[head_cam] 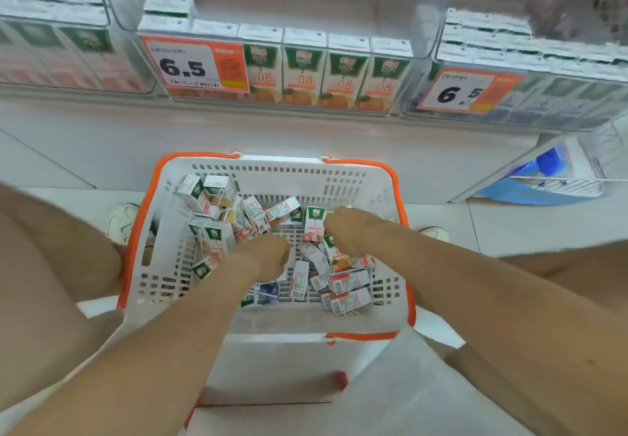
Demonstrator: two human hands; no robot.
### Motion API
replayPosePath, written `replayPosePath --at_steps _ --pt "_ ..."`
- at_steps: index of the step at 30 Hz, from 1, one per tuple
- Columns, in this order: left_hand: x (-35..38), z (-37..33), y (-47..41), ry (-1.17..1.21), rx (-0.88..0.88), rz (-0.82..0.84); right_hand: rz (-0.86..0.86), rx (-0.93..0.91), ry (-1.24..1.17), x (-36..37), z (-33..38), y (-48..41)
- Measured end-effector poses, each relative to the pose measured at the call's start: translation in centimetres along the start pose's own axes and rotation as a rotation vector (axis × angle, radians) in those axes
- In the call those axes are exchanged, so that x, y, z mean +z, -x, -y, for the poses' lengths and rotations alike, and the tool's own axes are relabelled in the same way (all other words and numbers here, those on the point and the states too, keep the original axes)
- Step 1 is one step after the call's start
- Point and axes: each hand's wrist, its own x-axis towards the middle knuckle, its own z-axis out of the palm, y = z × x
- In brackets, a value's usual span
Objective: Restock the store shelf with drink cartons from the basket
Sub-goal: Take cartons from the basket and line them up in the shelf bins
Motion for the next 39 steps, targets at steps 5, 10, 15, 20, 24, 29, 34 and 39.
replayPosePath --at_steps 5,10,15,20,24,29,34,39 --pt "3.8 0.7 -1.6 -0.089 0.024 0.156 0.076 0.030 0.024 4.2 -2.6 -2.9" --pt "5.6 1.1 -2.5 -0.224 0.020 0.124 0.169 -0.022 0.117 5.0 -3.6 -3.8" --pt "6.2 1.5 -2.4 -0.374 -0.063 0.096 0.105 -0.056 0.155 4.6 -3.9 -3.4" --pt "5.7 1.8 -1.5 -0.339 -0.103 0.019 0.146 -0.049 -0.027 4.0 -4.4 -2.7" --pt "5.0 2.4 -0.9 -0.194 -0.102 -0.071 0.082 -0.098 -0.109 2.3 -3.4 -2.1" --pt "-0.4 3.0 1.2 0.689 -0.068 -0.312 -0.068 -0.162 -0.282 -3.0 -1.1 0.0" --pt "-8.3 2.1 5.3 1.159 0.000 -0.476 -0.424 -0.209 -0.433 -9.4 -0.5 5.0" --pt "-13.2 0.3 10.0 1.270 0.146 -0.549 -0.600 -0.211 -0.522 -11.7 0.5 8.0"
